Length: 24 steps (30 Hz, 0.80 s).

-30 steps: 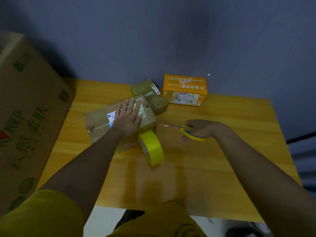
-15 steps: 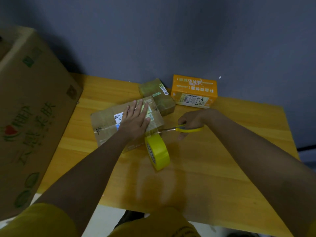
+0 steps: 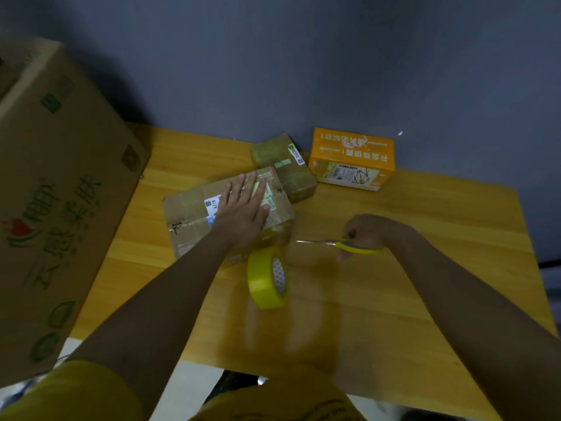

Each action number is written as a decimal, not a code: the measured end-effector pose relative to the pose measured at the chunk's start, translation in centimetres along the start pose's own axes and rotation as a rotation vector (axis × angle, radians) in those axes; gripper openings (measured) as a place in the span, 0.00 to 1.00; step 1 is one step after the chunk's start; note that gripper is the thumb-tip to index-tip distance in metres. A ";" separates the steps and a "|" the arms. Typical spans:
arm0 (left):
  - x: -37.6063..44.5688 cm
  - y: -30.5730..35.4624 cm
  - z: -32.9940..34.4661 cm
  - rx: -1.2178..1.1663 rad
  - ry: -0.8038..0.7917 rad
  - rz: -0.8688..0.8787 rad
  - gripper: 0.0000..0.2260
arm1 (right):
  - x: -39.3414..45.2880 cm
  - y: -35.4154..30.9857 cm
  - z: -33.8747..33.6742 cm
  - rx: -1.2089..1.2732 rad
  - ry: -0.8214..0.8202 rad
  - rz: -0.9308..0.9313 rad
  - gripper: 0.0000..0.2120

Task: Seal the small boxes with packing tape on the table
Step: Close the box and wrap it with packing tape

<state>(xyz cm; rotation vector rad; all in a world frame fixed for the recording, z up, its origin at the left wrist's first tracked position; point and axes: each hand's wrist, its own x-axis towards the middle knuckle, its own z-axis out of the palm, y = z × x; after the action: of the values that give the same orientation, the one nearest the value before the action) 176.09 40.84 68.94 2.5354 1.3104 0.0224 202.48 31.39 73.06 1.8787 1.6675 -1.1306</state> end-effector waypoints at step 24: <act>0.3 -1.2 -1.7 -0.011 -0.263 0.134 0.50 | 6.7 -12.0 6.8 0.001 1.027 -0.302 0.26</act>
<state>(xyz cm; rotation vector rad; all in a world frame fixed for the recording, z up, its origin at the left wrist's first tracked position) 175.08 42.19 70.23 2.5088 1.0372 -0.2657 188.75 33.26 66.49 2.4548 2.5046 -0.1677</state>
